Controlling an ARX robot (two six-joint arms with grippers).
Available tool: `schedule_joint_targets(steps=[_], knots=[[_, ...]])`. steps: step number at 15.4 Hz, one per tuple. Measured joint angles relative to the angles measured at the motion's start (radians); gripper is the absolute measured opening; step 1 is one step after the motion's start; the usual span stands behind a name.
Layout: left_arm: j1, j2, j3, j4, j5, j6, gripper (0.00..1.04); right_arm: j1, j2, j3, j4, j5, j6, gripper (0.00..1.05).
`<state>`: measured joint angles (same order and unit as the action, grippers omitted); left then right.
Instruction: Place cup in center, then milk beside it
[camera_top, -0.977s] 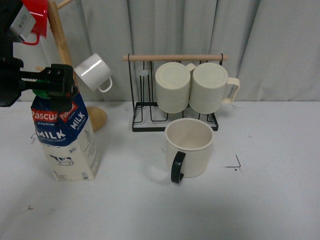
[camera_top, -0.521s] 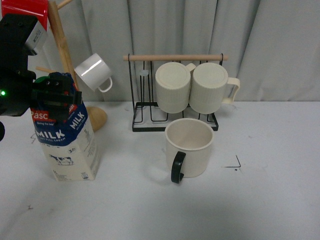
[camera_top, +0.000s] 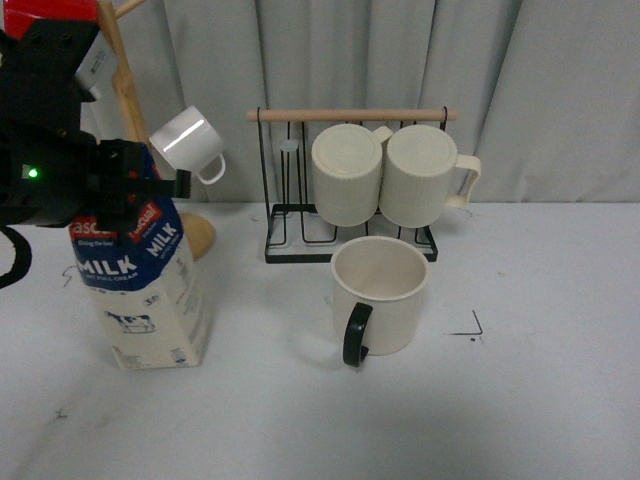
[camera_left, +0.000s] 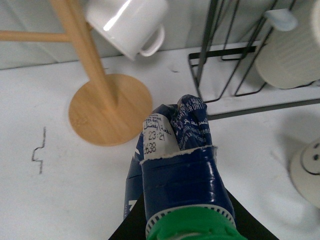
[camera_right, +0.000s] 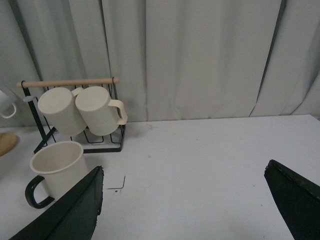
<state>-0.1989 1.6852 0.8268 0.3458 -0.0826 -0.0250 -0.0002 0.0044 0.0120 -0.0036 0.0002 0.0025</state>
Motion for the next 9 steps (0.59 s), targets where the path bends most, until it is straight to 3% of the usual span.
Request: schedule_joint_targets(steps=[4,9], knots=[[-0.129,-0.003,0.049,0.023,-0.031,-0.013,0.19,0.000,0.000,0.000,0.000,0.000,0.000,0.98],[-0.192,0.043,0.062,0.052,-0.102,-0.019,0.19,0.000,0.000,0.000,0.000,0.000,0.000,0.98]])
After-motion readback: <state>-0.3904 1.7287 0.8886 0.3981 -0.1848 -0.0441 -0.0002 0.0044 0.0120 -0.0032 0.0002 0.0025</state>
